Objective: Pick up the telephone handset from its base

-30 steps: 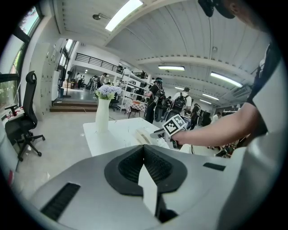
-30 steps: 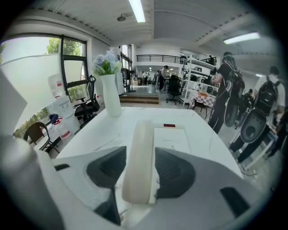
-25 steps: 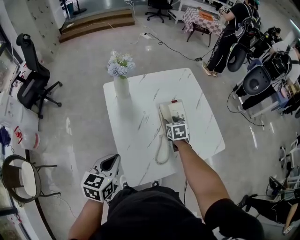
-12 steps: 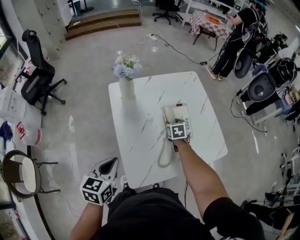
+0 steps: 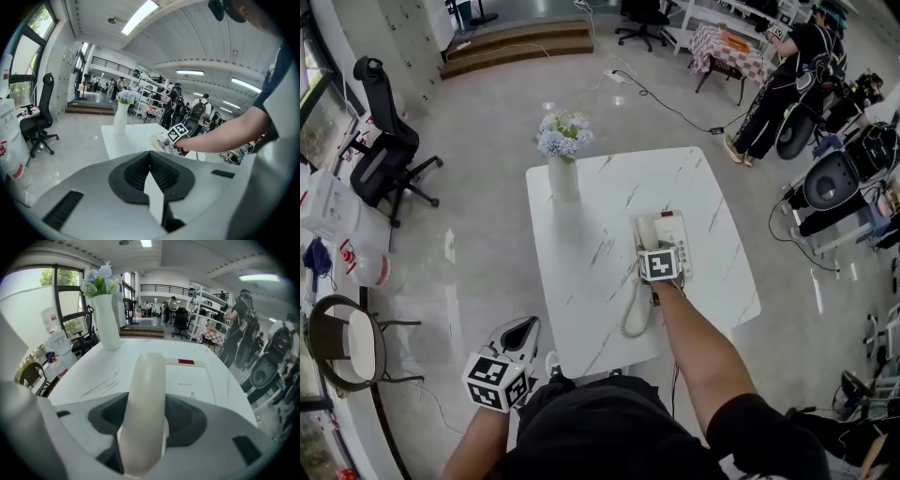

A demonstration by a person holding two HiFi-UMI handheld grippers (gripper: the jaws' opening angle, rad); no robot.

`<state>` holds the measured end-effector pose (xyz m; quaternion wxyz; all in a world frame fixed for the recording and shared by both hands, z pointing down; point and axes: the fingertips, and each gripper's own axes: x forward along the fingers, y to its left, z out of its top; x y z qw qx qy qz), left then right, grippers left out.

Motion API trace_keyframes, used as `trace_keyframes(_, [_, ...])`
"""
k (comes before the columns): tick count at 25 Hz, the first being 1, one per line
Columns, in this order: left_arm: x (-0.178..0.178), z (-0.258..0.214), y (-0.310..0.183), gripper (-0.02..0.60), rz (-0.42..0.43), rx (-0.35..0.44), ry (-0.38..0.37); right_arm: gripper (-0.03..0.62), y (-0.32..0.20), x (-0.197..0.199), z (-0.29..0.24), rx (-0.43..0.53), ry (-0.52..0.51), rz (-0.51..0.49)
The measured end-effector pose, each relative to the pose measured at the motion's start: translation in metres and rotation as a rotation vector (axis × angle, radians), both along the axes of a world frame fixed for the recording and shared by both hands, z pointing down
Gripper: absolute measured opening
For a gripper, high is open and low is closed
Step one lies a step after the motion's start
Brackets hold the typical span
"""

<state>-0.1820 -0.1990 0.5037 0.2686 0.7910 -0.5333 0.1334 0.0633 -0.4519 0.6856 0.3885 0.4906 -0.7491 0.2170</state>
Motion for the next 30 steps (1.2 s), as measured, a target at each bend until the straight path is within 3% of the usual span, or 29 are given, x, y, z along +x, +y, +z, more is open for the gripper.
trace_keyframes(14, [0.002, -0.005, -0.004, 0.003, 0.031, 0.022, 0.016, 0.213, 0.002, 0.004, -0.015, -0.037, -0.058, 0.039])
trace_keyframes(21, [0.014, -0.009, -0.011, 0.003, 0.078, 0.043, 0.022, 0.213, 0.021, 0.001, -0.053, 0.032, -0.149, 0.026])
trace_keyframes(30, [0.043, -0.017, -0.019, 0.003, 0.187, 0.072, 0.016, 0.213, 0.065, 0.005, -0.141, 0.209, -0.367, 0.035])
